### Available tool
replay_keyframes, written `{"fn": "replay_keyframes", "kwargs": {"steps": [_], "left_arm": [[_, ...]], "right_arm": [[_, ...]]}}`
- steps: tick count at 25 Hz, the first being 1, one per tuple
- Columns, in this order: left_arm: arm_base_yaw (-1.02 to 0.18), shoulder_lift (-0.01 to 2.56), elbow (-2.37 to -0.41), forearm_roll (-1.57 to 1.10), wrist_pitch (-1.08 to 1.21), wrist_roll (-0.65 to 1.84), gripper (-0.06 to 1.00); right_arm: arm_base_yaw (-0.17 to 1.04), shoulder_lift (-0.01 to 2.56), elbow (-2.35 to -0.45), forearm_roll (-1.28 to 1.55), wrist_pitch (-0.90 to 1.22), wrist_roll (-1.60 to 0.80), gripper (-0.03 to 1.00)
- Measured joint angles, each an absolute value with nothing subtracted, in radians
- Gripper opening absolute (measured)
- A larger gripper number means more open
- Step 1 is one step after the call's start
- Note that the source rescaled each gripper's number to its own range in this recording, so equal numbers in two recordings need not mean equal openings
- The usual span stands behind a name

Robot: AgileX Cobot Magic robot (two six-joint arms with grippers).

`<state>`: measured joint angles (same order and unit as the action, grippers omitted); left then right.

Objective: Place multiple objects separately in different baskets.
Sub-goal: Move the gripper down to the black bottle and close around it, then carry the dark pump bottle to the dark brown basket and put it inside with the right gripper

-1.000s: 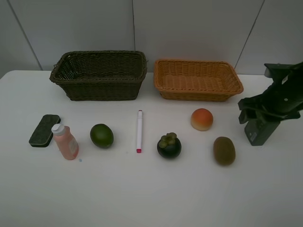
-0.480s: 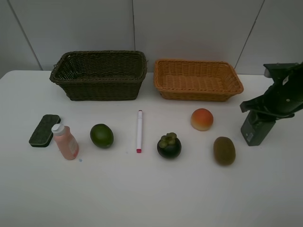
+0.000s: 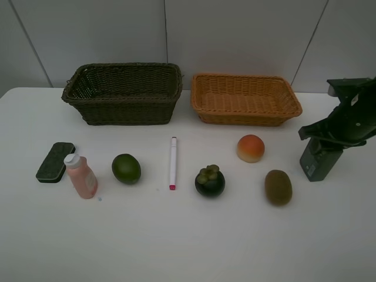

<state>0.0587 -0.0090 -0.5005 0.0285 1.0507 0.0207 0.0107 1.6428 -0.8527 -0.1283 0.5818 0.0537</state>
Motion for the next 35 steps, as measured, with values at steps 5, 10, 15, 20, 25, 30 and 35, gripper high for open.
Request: {"fn": "replay_keyframes", "kwargs": {"steps": [5,10,15,20,25,30,35], "left_arm": [[0.059,-0.009,-0.5,0.028,1.051,0.021,1.0],[0.059,-0.009,-0.5,0.028,1.051,0.021,1.0],[0.059,-0.009,-0.5,0.028,1.051,0.021,1.0],[0.059,-0.009,-0.5,0.028,1.051,0.021,1.0],[0.059,-0.009,-0.5,0.028,1.051,0.021,1.0],[0.059,-0.009,-0.5,0.028,1.051,0.021,1.0],[0.059,-0.009,-0.5,0.028,1.051,0.021,1.0]], "right_arm": [[0.011,1.643,-0.853,-0.128,0.582,0.054,0.35],[0.011,1.643,-0.853,-0.128,0.582,0.054,0.35],[0.011,1.644,-0.871,-0.128,0.607,0.057,0.35],[0.011,1.634,-0.926,-0.126,0.67,0.058,0.35],[0.011,1.62,-0.997,-0.126,0.747,0.058,0.35],[0.011,1.62,-1.074,-0.118,0.818,0.055,0.35],[0.011,1.62,-1.16,-0.101,0.861,0.051,0.35]]}}
